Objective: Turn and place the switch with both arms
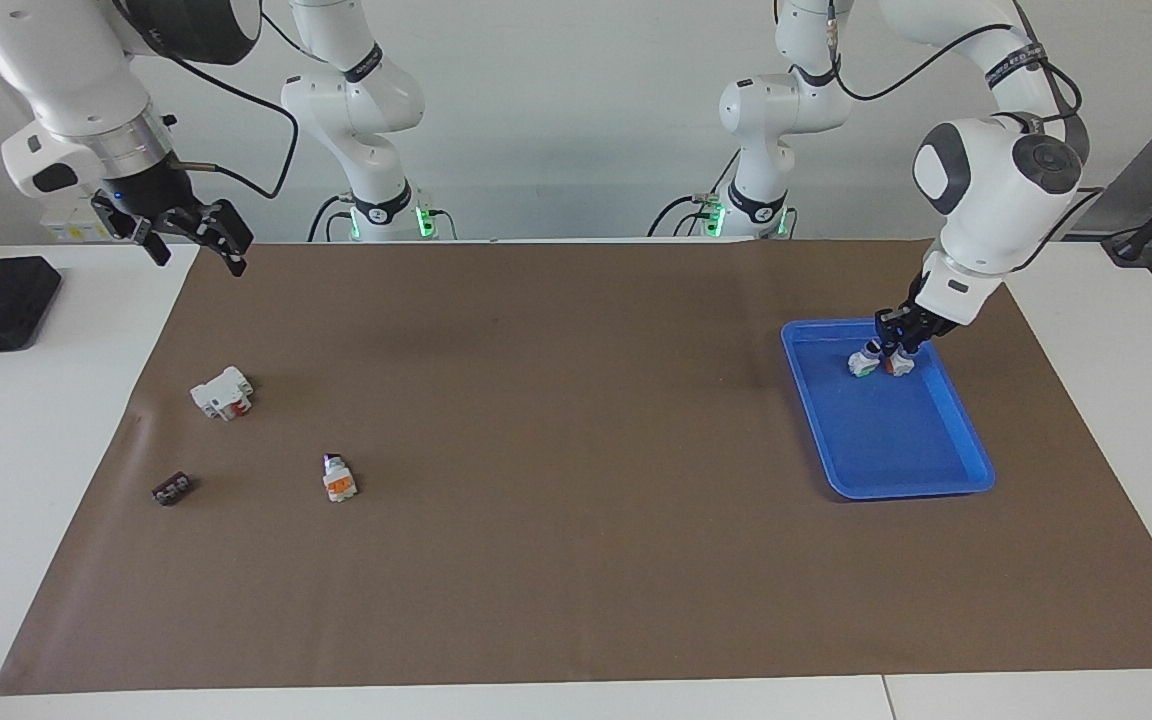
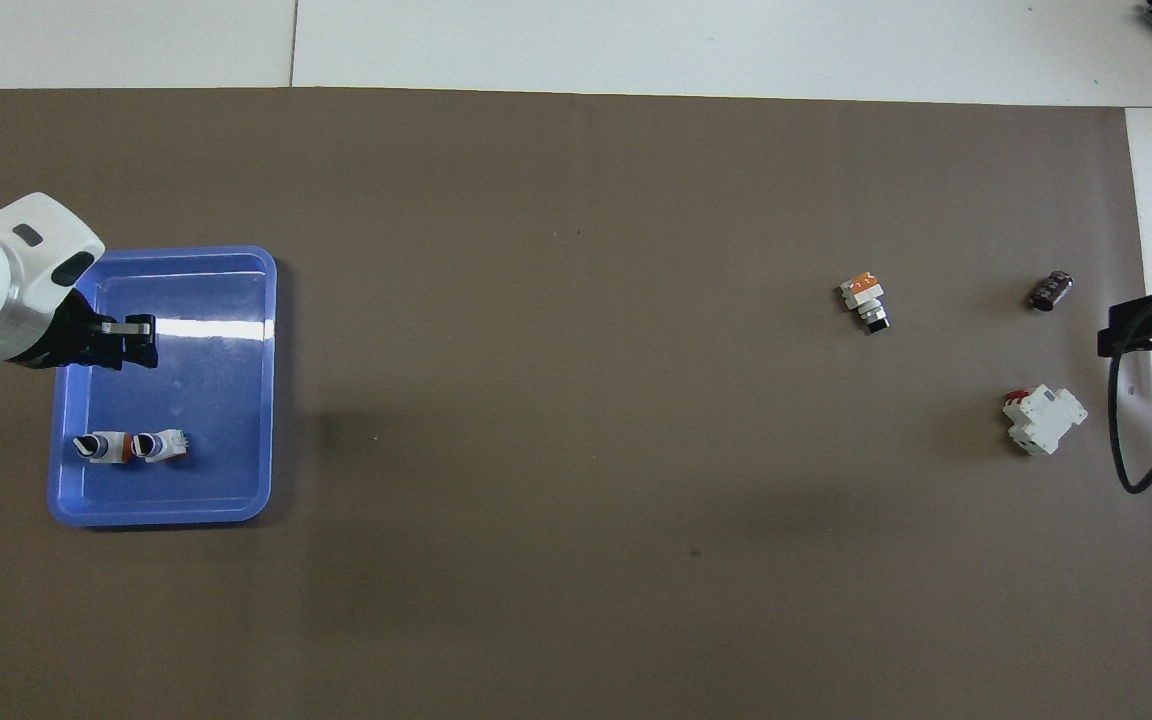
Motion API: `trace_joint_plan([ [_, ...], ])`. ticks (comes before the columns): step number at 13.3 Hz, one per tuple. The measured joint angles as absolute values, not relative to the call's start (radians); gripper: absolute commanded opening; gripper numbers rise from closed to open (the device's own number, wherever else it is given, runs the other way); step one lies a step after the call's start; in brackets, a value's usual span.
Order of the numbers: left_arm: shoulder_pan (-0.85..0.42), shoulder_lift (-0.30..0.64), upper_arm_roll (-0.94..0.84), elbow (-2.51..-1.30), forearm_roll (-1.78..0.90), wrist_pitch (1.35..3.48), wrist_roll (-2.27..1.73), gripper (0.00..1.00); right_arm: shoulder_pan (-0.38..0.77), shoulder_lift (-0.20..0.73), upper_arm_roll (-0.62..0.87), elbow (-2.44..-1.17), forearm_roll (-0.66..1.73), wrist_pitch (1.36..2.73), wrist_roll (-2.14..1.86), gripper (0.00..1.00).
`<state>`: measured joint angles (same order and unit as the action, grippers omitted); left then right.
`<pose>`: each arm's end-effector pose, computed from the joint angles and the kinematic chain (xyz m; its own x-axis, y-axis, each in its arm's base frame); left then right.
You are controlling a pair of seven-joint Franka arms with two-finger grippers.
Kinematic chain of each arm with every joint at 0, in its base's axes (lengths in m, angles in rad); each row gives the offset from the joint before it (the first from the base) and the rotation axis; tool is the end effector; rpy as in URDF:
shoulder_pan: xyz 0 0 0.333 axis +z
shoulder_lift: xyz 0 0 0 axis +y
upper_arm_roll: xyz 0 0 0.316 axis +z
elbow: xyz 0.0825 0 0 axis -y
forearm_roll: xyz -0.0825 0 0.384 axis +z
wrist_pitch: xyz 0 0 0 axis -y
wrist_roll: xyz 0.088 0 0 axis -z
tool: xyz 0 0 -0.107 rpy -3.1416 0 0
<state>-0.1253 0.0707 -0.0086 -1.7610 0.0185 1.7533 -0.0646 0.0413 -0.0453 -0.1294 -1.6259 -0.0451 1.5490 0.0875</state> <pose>0.5713 -0.0752 0.5095 0.9944 -0.0722 -0.0771 -0.0741 -0.9970 -0.0223 0.5349 -0.0538 0.6213 0.9841 -0.1753 -0.0284 -0.1740 -0.9839 0.0419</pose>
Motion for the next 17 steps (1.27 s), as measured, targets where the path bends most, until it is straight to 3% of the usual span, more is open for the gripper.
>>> trace_joint_plan([
  [7, -0.137, 0.067, 0.012, -1.462, -0.025, 1.421, -0.065, 0.33, 0.035, -0.054, -0.129, -1.626, -0.045, 1.542, 0.087, 1.00],
  [13, -0.045, 0.066, 0.036, -1.373, 0.015, 1.261, 0.045, 0.31, 0.037, -0.058, -0.123, -1.627, -0.045, 1.542, 0.087, 1.00],
  [15, -0.030, 0.065, 0.037, -1.354, 0.016, 1.261, 0.062, 0.47, 0.037, -0.058, -0.123, -1.627, -0.045, 1.542, 0.087, 1.00],
  [16, -0.031, 0.060, 0.034, -1.352, 0.016, 1.266, 0.064, 0.60, 0.037, -0.058, -0.123, -1.627, -0.045, 1.542, 0.087, 1.00],
  [17, -0.032, 0.055, 0.028, -1.355, 0.015, 1.277, 0.064, 0.85, 0.037, -0.058, -0.123, -1.627, -0.045, 1.542, 0.087, 1.00],
])
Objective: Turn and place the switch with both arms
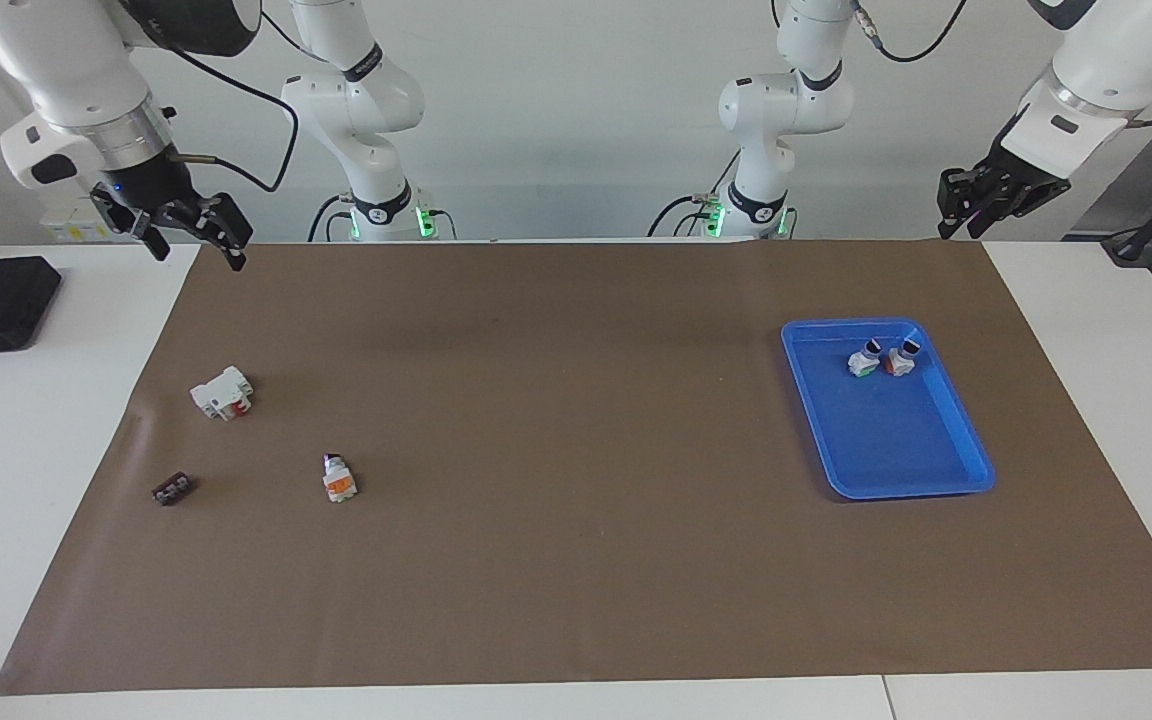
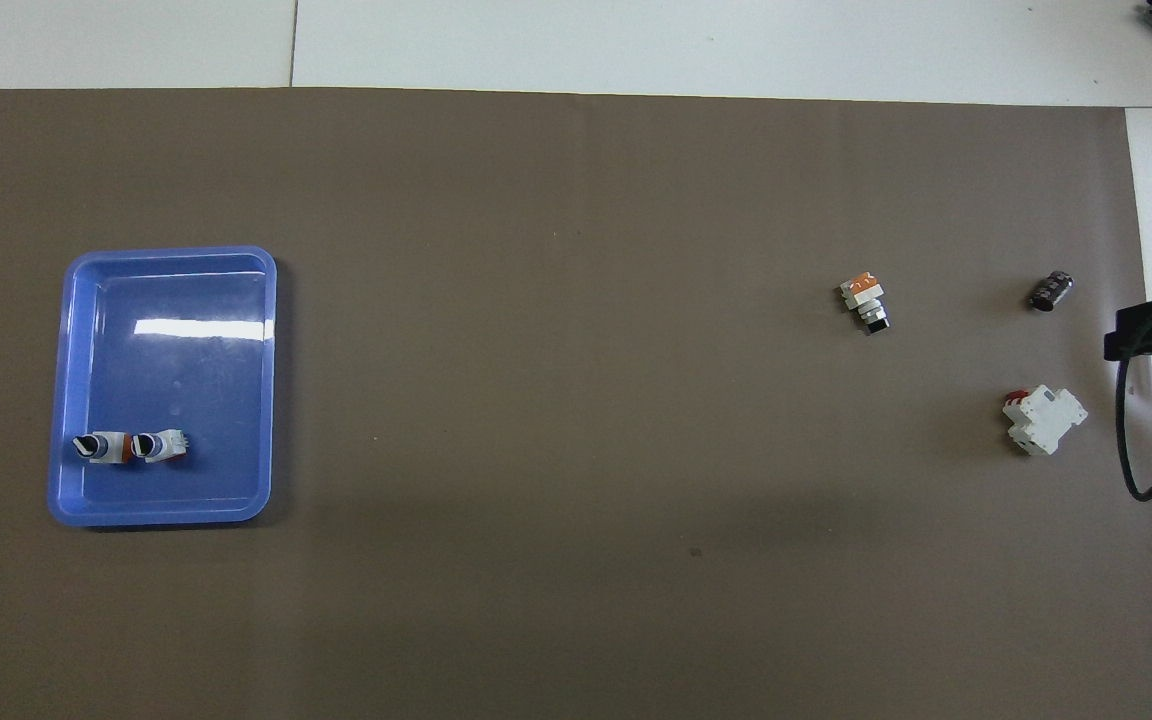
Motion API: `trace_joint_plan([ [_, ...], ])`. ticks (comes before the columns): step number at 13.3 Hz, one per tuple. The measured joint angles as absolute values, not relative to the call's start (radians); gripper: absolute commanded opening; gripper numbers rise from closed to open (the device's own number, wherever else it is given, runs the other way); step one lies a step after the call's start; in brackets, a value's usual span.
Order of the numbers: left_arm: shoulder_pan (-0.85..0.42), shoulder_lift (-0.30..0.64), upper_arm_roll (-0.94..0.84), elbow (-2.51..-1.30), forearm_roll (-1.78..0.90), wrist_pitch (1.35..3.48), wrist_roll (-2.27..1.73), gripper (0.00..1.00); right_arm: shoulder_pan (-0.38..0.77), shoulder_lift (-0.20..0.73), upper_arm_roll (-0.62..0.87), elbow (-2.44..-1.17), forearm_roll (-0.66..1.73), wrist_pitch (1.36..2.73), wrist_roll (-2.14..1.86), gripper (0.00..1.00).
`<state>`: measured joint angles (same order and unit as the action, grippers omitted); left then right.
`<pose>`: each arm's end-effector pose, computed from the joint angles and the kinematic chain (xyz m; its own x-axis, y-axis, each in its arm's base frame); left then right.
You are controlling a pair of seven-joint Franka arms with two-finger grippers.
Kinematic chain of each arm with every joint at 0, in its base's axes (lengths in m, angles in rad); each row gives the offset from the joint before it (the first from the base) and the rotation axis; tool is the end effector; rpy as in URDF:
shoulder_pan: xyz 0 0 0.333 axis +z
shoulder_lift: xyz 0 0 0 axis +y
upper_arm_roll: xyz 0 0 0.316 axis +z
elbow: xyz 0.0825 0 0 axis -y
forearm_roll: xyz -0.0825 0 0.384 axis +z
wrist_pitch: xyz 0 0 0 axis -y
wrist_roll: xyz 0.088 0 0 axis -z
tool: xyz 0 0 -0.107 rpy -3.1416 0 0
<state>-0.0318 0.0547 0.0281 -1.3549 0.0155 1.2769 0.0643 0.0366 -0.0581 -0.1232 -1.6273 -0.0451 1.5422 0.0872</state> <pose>0.5385 -0.0005 0.6694 0.9891 -0.0633 -0.1331 -0.0649 -0.9979 -0.0083 0.5305 -0.0530 0.6269 0.9845 -0.1737 -0.0240 -0.1727 -0.9842 0.0402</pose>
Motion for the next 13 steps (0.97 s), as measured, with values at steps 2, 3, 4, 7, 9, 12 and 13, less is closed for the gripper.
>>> trace_joint_plan([
  [2, -0.035, 0.049, 0.015, -1.367, 0.015, 1.323, 0.065, 1.00, 0.038, -0.058, -0.123, -1.628, -0.045, 1.542, 0.087, 1.00],
  [3, -0.035, 0.047, 0.010, -1.377, 0.015, 1.352, 0.065, 1.00, 0.039, -0.058, -0.122, -1.629, -0.045, 1.542, 0.087, 1.00],
  [4, -0.036, 0.045, 0.007, -1.386, 0.015, 1.369, 0.065, 1.00, 0.039, -0.058, -0.121, -1.629, -0.045, 1.542, 0.087, 1.00],
  [7, -0.036, 0.040, 0.007, -1.401, 0.013, 1.414, 0.065, 1.00, 0.040, -0.058, -0.121, -1.633, -0.045, 1.541, 0.087, 1.00],
  [9, -0.036, 0.037, 0.006, -1.415, 0.008, 1.462, 0.065, 1.00, 0.040, -0.058, -0.121, -1.635, -0.044, 1.534, 0.087, 1.00],
  [12, -0.036, 0.034, 0.005, -1.428, 0.006, 1.482, 0.065, 1.00, 0.040, -0.058, -0.121, -1.635, -0.044, 1.521, 0.087, 1.00],
  [13, -0.036, 0.033, 0.005, -1.432, 0.006, 1.485, 0.065, 1.00, 0.040, -0.058, -0.121, -1.635, -0.043, 1.521, 0.087, 1.00],
])
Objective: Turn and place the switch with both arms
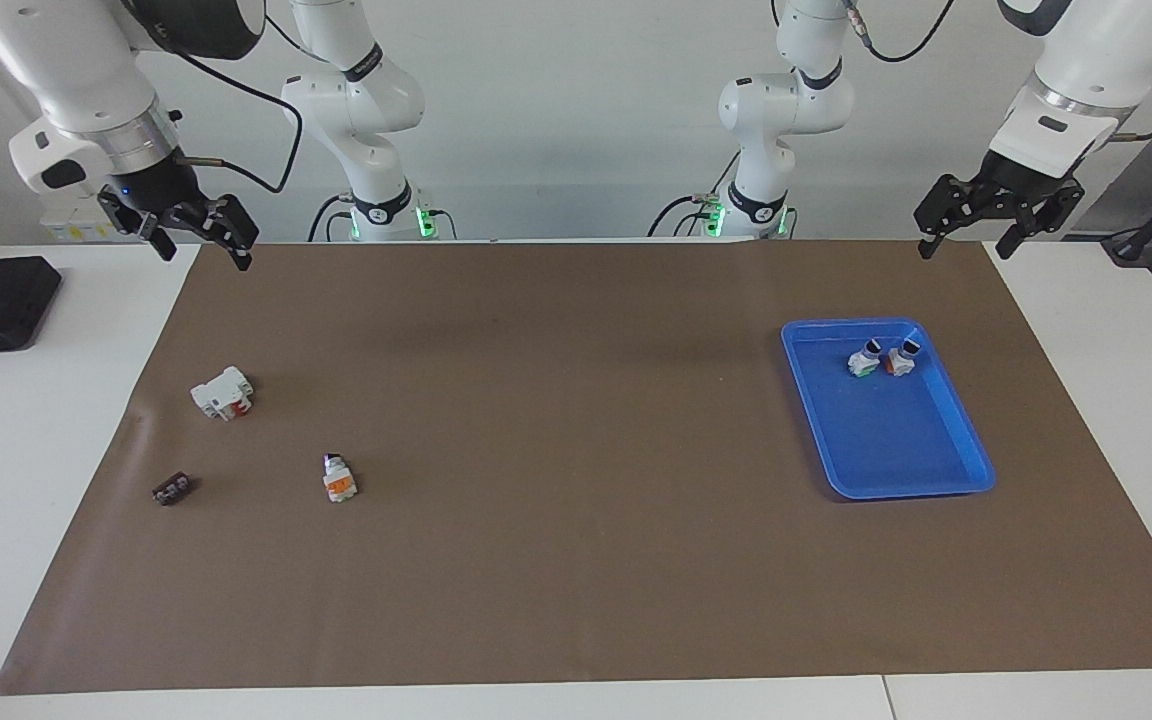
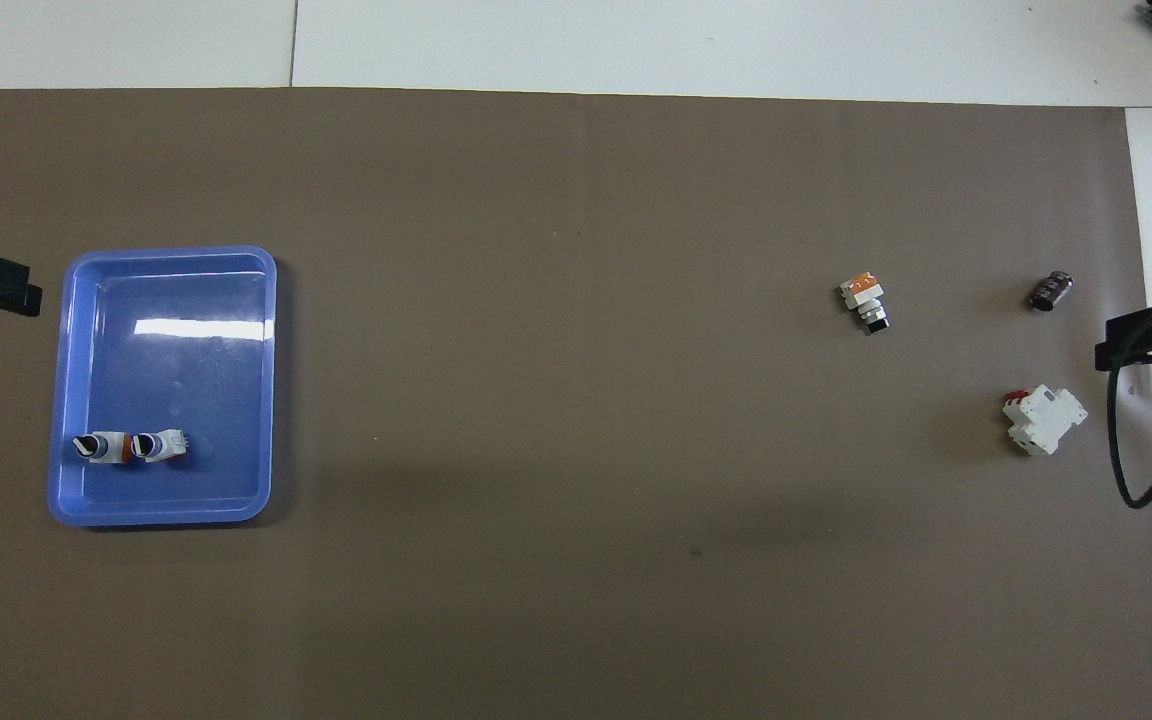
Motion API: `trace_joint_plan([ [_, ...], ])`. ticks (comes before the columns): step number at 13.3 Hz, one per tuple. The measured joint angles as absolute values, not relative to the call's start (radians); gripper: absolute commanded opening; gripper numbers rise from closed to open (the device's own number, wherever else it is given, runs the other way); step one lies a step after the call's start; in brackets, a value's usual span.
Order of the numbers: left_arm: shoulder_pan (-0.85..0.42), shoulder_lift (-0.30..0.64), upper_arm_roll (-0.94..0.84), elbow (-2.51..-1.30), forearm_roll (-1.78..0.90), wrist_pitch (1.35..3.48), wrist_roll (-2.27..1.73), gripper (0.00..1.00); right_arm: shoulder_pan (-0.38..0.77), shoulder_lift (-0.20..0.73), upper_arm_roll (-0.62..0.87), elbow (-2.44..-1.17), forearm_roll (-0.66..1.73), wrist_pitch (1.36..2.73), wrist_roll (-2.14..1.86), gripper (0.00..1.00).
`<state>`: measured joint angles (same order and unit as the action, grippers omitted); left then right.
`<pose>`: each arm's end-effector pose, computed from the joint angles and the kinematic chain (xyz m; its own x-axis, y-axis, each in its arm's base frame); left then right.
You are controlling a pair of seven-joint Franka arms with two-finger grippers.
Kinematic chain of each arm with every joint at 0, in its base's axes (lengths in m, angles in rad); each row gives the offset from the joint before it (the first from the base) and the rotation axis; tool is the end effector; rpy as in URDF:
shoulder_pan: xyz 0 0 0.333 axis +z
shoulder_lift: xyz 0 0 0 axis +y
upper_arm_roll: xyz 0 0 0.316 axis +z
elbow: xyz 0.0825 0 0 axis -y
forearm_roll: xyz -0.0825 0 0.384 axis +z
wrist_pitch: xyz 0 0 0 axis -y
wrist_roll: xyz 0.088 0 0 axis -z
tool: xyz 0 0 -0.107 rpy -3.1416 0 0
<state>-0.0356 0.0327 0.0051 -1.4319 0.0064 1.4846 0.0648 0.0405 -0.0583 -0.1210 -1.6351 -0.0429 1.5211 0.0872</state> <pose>0.5558 -0.0163 0.6637 0.9953 -0.0946 0.0195 -0.0945 -0.9955 -0.0078 0.5282 -0.0493 0.6216 0.9843 -0.1683 -0.0527 -0.1662 -0.9852 0.0406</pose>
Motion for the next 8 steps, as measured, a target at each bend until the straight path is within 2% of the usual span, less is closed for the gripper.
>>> trace_joint_plan([
  [8, -0.035, 0.023, 0.005, -1.447, 0.006, 1.497, 0.066, 1.00, 0.045, -0.058, -0.118, -1.635, -0.025, 1.521, 0.087, 1.00],
])
